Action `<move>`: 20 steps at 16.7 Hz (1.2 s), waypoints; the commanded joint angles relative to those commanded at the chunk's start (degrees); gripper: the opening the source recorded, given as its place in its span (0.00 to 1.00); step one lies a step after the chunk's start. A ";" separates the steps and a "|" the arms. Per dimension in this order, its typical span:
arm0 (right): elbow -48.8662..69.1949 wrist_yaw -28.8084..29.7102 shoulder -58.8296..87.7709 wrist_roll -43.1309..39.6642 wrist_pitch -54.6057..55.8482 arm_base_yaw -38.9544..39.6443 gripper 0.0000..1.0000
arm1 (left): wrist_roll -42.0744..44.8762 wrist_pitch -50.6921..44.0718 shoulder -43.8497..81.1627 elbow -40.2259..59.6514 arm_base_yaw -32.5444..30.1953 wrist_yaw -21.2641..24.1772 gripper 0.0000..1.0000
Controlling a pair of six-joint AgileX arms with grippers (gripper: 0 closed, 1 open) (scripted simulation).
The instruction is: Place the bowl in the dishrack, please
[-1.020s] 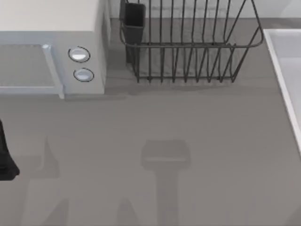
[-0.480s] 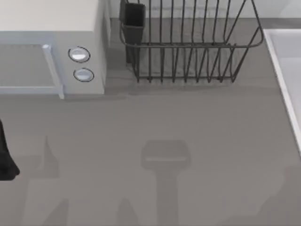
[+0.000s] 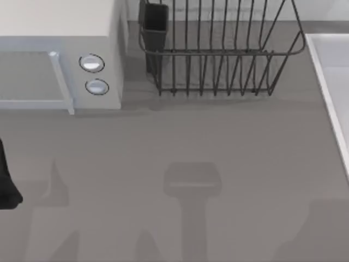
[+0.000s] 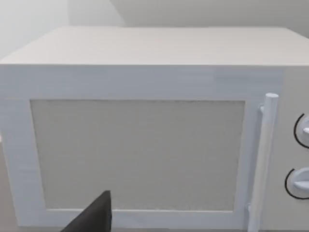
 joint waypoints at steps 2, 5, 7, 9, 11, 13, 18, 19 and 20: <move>0.05 1.34 -0.14 0.82 1.79 1.78 0.00 | 0.00 0.00 0.00 0.00 0.00 0.00 1.00; 0.00 6.31 -0.71 3.75 8.63 8.84 0.00 | 0.00 0.00 0.00 0.00 0.00 0.00 1.00; -0.42 11.15 -1.24 6.63 15.08 16.12 0.00 | 0.00 0.00 0.00 0.00 0.00 0.00 1.00; -1.26 16.76 -1.80 10.06 22.72 25.07 0.00 | 0.00 0.00 0.00 0.00 0.00 0.00 1.00; -2.55 22.88 -2.43 13.99 31.51 35.49 0.00 | 0.00 0.00 0.00 0.00 0.00 0.00 1.00; -4.24 29.24 -3.33 18.33 41.26 46.96 0.00 | 0.00 0.00 0.00 0.00 0.00 0.00 1.00; -8.88 45.19 -7.24 29.48 67.20 75.10 0.00 | 0.00 0.00 0.00 0.00 0.00 0.00 1.00; -9.74 48.14 -8.19 31.46 71.86 79.83 0.00 | 0.00 0.00 0.00 0.00 0.00 0.00 1.00; -10.55 50.90 -9.12 33.26 76.08 84.09 0.00 | 0.00 0.00 0.00 0.00 0.00 0.00 1.00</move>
